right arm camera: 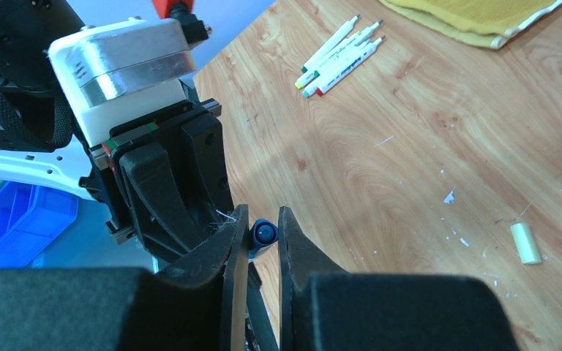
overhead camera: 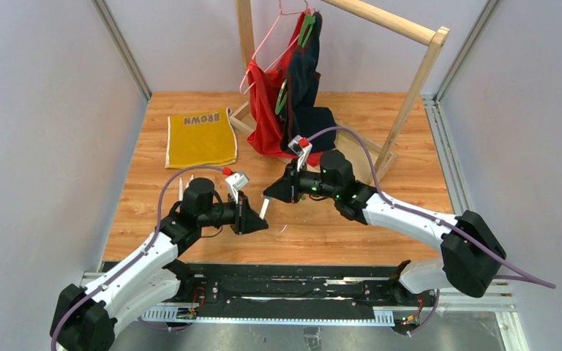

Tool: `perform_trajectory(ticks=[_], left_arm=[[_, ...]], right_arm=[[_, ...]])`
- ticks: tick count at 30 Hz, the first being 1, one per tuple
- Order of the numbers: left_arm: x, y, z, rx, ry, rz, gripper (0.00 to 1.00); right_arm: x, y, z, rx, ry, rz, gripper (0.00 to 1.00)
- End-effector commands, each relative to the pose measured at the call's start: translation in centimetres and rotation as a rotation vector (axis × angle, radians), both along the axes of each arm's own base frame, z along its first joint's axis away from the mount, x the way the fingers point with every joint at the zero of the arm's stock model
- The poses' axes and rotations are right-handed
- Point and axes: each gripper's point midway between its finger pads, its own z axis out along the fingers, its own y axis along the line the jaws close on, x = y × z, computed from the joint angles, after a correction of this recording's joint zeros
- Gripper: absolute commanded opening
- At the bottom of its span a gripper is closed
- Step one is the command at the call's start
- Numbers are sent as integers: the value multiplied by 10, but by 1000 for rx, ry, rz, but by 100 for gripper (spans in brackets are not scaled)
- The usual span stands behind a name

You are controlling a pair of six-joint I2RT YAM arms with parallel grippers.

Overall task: Insert the pens into the pen caps
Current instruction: Press the pen cap onto the pen.

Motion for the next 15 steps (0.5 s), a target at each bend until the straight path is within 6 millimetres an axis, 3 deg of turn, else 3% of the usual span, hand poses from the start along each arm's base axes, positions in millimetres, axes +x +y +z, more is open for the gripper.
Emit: perform_trajectory(ticks=[1, 6, 15], left_arm=[[76, 18, 145, -228, -690, 293, 0], [70, 13, 139, -213, -731, 269, 0], [49, 15, 146, -338, -728, 256, 0]], right_arm=[[-150, -41, -112, -360, 530, 400, 0], [-147, -43, -109, -365, 451, 401, 1], [-143, -40, -94, -328, 259, 402, 1]])
